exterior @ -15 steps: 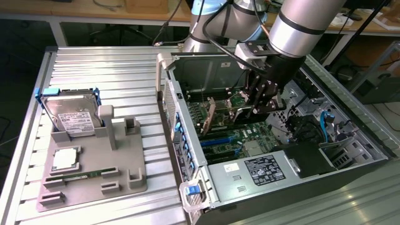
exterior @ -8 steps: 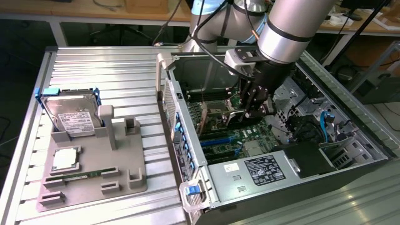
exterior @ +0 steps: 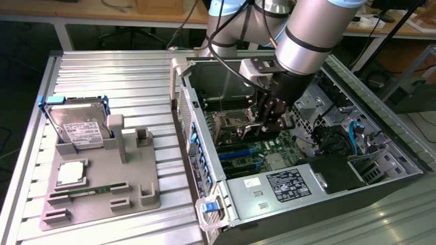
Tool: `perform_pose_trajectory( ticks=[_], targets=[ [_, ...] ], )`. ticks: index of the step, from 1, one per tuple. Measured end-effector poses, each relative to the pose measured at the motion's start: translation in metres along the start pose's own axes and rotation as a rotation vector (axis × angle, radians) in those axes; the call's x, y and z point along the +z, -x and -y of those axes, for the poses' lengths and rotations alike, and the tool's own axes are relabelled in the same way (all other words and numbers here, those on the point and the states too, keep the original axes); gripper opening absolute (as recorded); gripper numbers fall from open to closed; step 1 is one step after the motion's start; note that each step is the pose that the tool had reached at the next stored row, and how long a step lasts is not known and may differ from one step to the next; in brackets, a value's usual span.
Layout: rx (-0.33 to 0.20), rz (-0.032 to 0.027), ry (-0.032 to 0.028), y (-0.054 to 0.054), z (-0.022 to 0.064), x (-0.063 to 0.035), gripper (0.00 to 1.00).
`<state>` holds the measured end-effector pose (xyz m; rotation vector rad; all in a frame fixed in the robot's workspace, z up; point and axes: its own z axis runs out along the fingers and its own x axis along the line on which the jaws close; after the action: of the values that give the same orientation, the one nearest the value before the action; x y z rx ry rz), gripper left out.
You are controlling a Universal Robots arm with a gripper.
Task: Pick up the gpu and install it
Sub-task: 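Insert the gpu into the slot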
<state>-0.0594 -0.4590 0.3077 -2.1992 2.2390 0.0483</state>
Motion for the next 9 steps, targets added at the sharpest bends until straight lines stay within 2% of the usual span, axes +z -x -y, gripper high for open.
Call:
perform_pose_trajectory(
  ticks=[5,9],
  targets=[
    [0.000,0.0001,-0.0006,-0.0002,-0.0090,0.0035,0.27],
    [0.000,0.0001,-0.0006,-0.0003,-0.0118,0.0060,0.27]
  ],
)
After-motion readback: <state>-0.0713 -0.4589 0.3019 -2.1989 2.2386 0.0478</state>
